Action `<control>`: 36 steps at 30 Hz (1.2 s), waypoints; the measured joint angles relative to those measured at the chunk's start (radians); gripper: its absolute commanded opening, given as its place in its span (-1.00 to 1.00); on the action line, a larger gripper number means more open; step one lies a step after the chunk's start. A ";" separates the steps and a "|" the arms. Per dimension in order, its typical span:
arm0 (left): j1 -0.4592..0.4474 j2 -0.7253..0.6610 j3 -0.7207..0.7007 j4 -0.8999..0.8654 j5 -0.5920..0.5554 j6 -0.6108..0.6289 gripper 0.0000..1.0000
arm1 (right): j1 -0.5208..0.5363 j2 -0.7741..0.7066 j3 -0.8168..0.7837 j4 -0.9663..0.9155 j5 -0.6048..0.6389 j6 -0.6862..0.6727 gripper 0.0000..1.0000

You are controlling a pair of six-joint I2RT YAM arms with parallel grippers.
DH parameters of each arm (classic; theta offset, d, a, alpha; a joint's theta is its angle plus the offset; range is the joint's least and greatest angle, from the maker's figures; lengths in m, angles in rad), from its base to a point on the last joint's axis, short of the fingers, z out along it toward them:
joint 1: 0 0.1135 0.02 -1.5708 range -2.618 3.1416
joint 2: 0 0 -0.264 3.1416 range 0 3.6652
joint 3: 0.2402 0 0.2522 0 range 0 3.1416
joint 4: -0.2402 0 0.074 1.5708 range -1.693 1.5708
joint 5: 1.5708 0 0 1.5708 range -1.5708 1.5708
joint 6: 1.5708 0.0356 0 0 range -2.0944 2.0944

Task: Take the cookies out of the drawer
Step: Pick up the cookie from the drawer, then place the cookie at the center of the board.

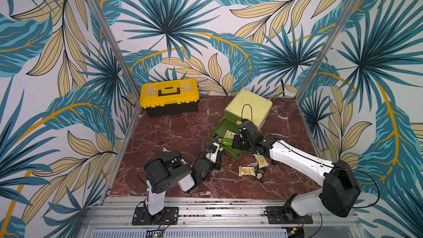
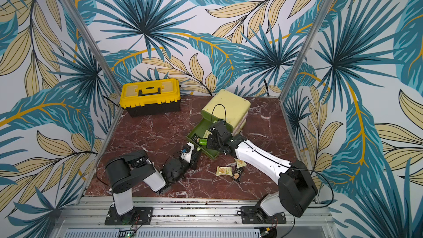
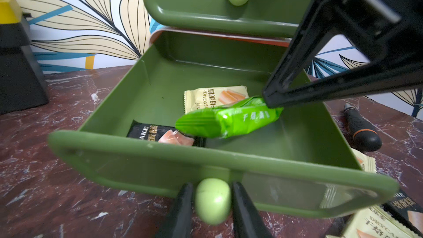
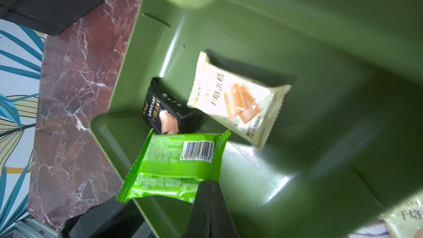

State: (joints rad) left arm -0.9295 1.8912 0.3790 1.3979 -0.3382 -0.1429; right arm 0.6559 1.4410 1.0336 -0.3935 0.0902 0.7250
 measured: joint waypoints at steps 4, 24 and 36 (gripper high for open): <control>0.000 0.002 -0.004 0.000 -0.014 0.004 0.10 | 0.000 -0.008 0.000 -0.001 0.008 -0.003 -1.00; 0.012 -0.689 -0.113 -0.496 -0.109 -0.127 0.47 | 0.046 -0.103 0.021 -0.060 0.019 -0.222 -1.00; 0.174 -1.228 0.084 -1.555 -0.145 -0.507 0.48 | 0.265 -0.013 0.045 0.065 -0.011 -0.632 -1.00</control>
State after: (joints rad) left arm -0.7555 0.6636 0.4629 -0.1566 -0.4828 -0.6502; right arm 0.9211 1.4284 1.0786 -0.3286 0.0795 0.0929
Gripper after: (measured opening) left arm 0.741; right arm 0.041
